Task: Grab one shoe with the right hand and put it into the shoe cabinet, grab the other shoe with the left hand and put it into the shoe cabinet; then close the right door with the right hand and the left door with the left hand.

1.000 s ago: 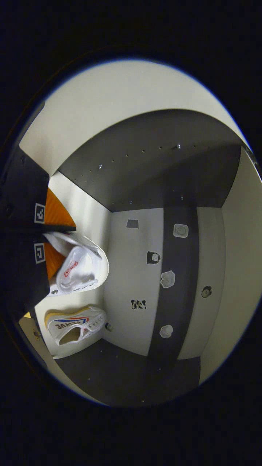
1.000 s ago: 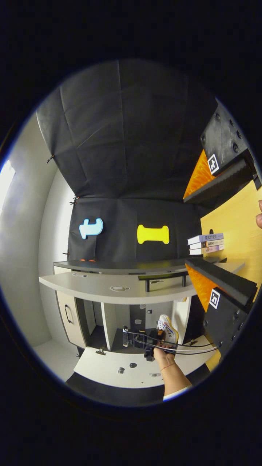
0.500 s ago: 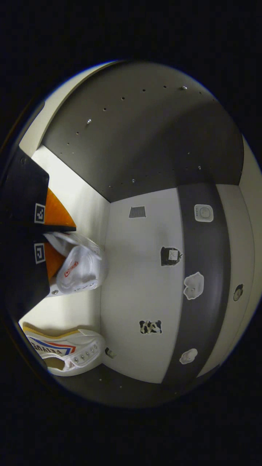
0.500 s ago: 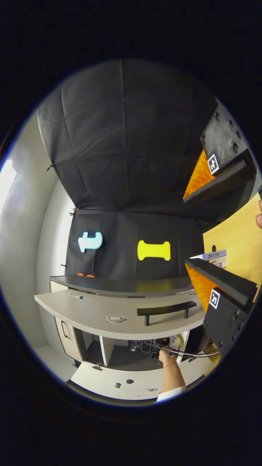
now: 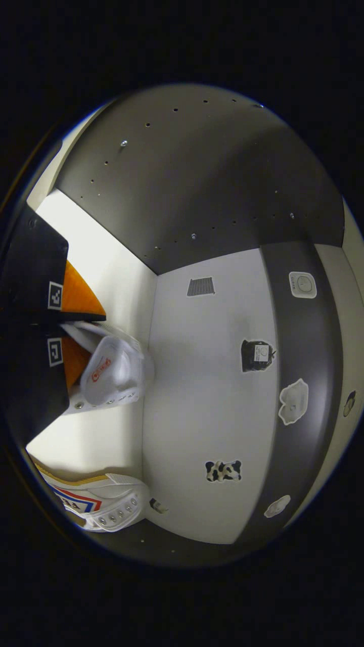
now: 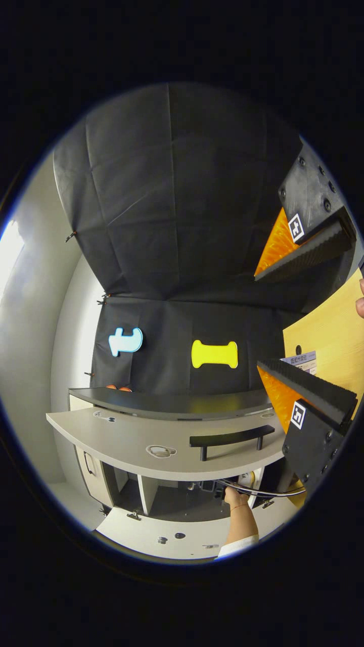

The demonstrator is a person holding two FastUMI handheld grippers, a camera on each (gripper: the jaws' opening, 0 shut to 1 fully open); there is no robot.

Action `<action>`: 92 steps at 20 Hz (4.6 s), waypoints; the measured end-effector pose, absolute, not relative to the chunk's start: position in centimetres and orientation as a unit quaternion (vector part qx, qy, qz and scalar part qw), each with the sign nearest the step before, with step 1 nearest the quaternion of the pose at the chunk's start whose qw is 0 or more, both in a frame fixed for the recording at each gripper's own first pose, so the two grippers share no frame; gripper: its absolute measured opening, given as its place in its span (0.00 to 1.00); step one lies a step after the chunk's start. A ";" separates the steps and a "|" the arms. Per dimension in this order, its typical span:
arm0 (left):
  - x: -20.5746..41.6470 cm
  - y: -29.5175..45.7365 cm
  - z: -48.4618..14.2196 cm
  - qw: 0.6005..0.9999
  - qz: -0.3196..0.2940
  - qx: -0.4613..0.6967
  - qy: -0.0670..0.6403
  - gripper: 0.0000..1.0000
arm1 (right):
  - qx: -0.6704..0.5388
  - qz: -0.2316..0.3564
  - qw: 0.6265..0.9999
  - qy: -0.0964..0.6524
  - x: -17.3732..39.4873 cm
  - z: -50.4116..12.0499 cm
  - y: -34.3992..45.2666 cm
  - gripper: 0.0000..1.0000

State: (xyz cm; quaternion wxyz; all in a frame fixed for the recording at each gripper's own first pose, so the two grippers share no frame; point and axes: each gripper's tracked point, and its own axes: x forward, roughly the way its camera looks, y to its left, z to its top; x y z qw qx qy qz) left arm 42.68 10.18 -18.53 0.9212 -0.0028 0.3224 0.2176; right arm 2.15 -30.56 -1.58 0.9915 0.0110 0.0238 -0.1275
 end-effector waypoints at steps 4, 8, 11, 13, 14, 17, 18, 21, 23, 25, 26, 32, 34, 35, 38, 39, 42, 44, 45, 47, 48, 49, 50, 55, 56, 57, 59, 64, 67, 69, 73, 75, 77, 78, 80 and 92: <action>42.0 9.4 -17.1 0.926 0.199 -0.001 0.319 0.22 | 0.017 -0.124 0.992 0.022 2.0 -1.4 -29.8 0.98; 40.3 9.2 -16.5 0.928 0.195 0.025 0.317 0.61 | 0.023 -0.120 0.992 0.016 1.2 -1.0 -29.4 0.98; 38.9 8.6 -15.4 0.936 0.187 0.035 0.295 0.74 | 0.027 -0.118 0.993 0.014 0.5 -0.7 -29.0 0.98; 37.9 7.8 -14.2 0.942 0.178 0.039 0.280 0.81 | 0.029 -0.117 0.993 0.012 0.1 -0.5 -28.8 0.98; 37.4 7.4 -13.6 0.945 0.171 0.042 0.274 0.83 | 0.030 -0.115 0.993 0.012 -0.1 -0.4 -28.4 0.98; 35.4 6.2 -11.1 0.955 0.158 0.058 0.244 0.88 | 0.036 -0.107 0.994 0.012 -0.4 -0.2 -27.4 0.98; 34.6 5.8 -10.2 0.958 0.153 0.060 0.234 0.89 | 0.038 -0.103 0.994 0.013 -0.6 -0.1 -27.1 0.98; 31.7 4.0 -7.3 0.969 0.135 0.057 0.198 0.89 | 0.037 -0.096 0.994 0.021 -0.6 -0.3 -26.1 0.97; 29.4 2.8 -5.3 0.976 0.121 0.056 0.174 0.89 | 0.042 -0.091 0.995 0.026 -0.4 -0.3 -25.5 0.97; 26.8 1.3 -3.9 0.981 0.103 0.048 0.157 0.88 | 0.050 -0.087 0.995 0.030 -0.2 -0.5 -25.0 0.98; 25.4 0.6 -3.4 0.983 0.094 0.044 0.150 0.88 | 0.052 -0.086 0.994 0.030 0.1 -0.5 -24.8 0.98; 17.1 -0.6 -0.3 0.991 0.078 0.043 0.103 0.89 | 0.047 -0.070 0.996 0.029 2.4 -0.3 -23.9 0.97; 14.7 -0.5 0.4 0.992 0.076 0.039 0.092 0.90 | 0.047 -0.059 0.997 0.035 3.7 -0.4 -23.4 0.97; 13.4 -0.3 0.7 0.993 0.077 0.035 0.088 0.95 | 0.049 -0.054 0.997 0.039 4.5 -0.5 -23.2 0.97; 10.1 0.0 1.6 0.994 0.073 0.025 0.079 0.97 | 0.049 -0.044 0.997 0.045 6.8 -0.7 -22.8 0.97; 8.9 0.1 2.0 0.994 0.073 0.027 0.074 0.97 | 0.046 -0.044 0.997 0.046 7.6 -0.8 -22.8 0.97; 6.2 0.7 2.0 0.995 0.069 0.026 0.068 0.98 | 0.035 -0.037 0.998 0.045 9.2 -0.7 -22.3 0.97; 4.7 0.9 1.3 0.995 0.059 0.023 0.075 0.98 | 0.028 -0.025 0.998 0.053 9.9 -1.1 -21.4 0.97; 4.0 1.2 0.8 0.995 0.056 0.023 0.081 0.98 | 0.029 -0.021 0.998 0.057 10.1 -1.2 -20.8 0.98; 2.7 2.1 0.4 0.994 0.057 0.028 0.085 0.97 | 0.023 -0.020 0.998 0.049 10.0 -0.9 -20.7 0.95; 2.2 2.4 0.3 0.994 0.057 0.030 0.085 0.98 | 0.023 -0.019 0.998 0.049 9.9 -1.1 -20.3 0.94; 1.8 2.7 0.0 0.994 0.054 0.029 0.088 0.98 | 0.025 -0.020 0.998 0.047 9.8 -1.0 -20.2 0.94; 1.4 2.9 -0.3 0.994 0.052 0.026 0.091 0.98 | 0.029 -0.022 0.998 0.047 9.8 -1.0 -20.1 0.93; -0.1 4.5 -0.5 0.994 0.050 0.022 0.090 0.98 | 0.040 -0.026 0.998 0.049 9.5 -1.1 -18.2 0.93; -0.4 4.9 -0.5 0.994 0.051 0.024 0.090 0.98 | 0.042 -0.019 0.998 0.048 9.4 -1.1 -17.2 0.94; -0.7 5.3 -0.5 0.994 0.053 0.024 0.090 0.98 | 0.043 -0.009 0.998 0.048 9.3 -1.1 -16.1 0.94; -1.2 6.2 -0.5 0.994 0.057 0.020 0.090 0.97 | 0.043 0.011 0.998 0.047 9.3 -1.0 -13.5 0.95; -2.6 8.9 -0.8 0.993 0.076 0.013 0.091 0.98 | 0.041 0.061 0.996 0.052 9.5 -0.9 -7.1 0.96; -3.6 10.6 -1.1 0.991 0.091 0.008 0.092 0.98 | 0.041 0.094 0.993 0.050 8.8 -0.3 -3.7 0.98; -4.3 11.5 -1.1 0.991 0.100 0.001 0.091 0.98 | 0.037 0.106 0.993 0.046 8.1 0.1 -2.4 0.97; -5.5 13.7 -1.2 0.989 0.116 -0.012 0.088 0.98 | 0.039 0.119 0.991 0.052 6.3 -0.1 -0.1 0.96; -5.8 14.9 -1.2 0.988 0.125 -0.018 0.086 0.98 | 0.030 0.120 0.991 0.055 5.5 -0.5 0.4 0.97; -6.2 16.2 -1.0 0.987 0.134 -0.023 0.083 0.98 | 0.026 0.119 0.991 0.058 4.9 -0.9 0.7 0.97; -6.3 16.8 -0.7 0.987 0.137 -0.024 0.079 0.98 | 0.026 0.117 0.991 0.059 4.6 -1.0 0.7 0.97; -6.8 18.0 -0.1 0.986 0.146 -0.016 0.072 0.98 | 0.038 0.115 0.990 0.066 4.0 -1.4 0.7 0.96; -0.7 28.4 -3.1 0.977 0.198 -0.031 0.076 0.97 | 0.059 0.079 0.993 0.072 2.3 -1.4 -1.5 0.97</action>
